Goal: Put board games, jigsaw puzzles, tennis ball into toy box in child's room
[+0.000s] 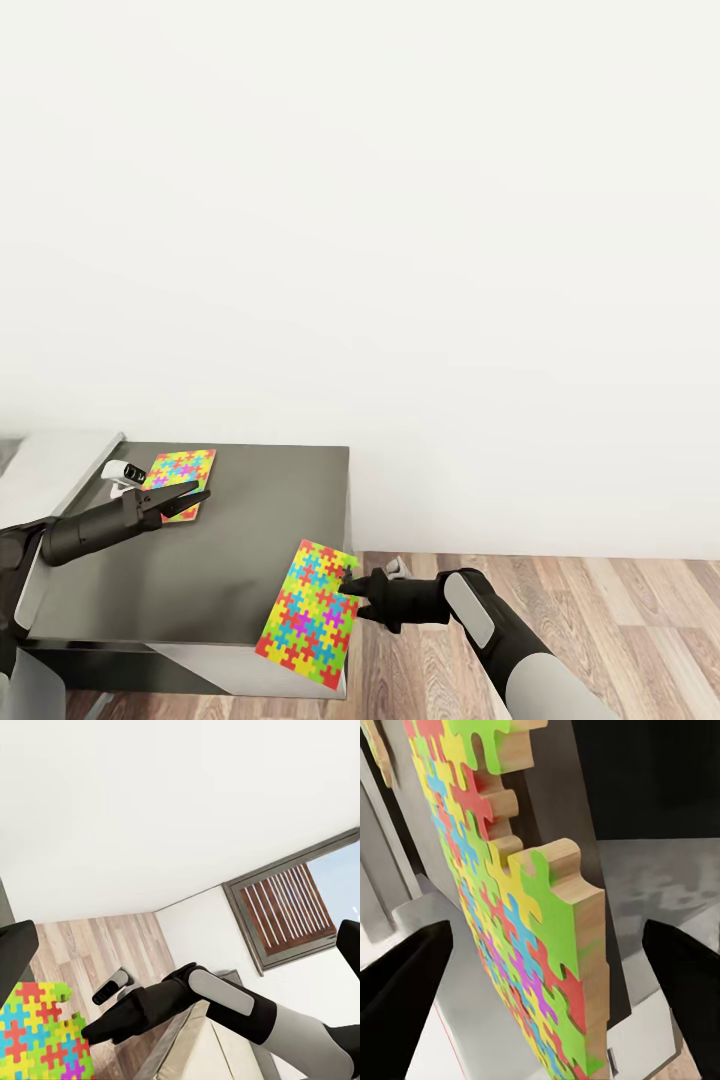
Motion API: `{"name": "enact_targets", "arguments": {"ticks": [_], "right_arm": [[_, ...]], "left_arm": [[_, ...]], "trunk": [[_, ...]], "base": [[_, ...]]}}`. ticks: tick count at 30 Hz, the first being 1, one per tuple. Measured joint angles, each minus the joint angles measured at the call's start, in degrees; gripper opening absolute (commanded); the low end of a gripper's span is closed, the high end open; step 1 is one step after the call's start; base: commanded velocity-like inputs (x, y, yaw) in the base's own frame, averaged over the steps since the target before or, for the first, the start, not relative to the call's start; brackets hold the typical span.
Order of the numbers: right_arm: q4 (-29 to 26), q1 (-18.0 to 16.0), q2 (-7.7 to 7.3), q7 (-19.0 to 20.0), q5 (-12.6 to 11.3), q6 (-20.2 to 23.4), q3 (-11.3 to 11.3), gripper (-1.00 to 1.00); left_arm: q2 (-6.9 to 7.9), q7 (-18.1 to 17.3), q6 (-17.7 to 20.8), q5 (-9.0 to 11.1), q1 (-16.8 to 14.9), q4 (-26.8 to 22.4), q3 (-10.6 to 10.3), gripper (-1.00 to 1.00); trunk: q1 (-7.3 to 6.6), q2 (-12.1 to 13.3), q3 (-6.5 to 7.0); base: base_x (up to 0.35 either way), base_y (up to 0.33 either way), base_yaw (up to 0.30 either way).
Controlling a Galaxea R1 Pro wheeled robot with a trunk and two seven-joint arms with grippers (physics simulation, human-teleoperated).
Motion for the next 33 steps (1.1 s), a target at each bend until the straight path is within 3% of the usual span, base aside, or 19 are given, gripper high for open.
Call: {"name": "enact_targets", "arguments": {"ticks": [8, 33], "right_arm": [[0.0, 0.0, 0.0, 0.1, -0.1, 0.0, 0.0, -1.0], [-0.9, 0.0, -0.09, 0.2, -0.4, -0.1, -0.5, -1.0]], "left_arm": [[0.14, 0.0, 0.1, 0.0, 0.0, 0.0, 0.0, 1.0], [0.26, 0.0, 0.2, 0.0, -0.1, 0.0, -0.2, 1.0]], "trunk": [[0.0, 0.0, 0.0], [-5.49, 10.0, 4.49]], "base": [[0.0, 0.0, 0.0], [0.0, 0.0, 0.0]]}}
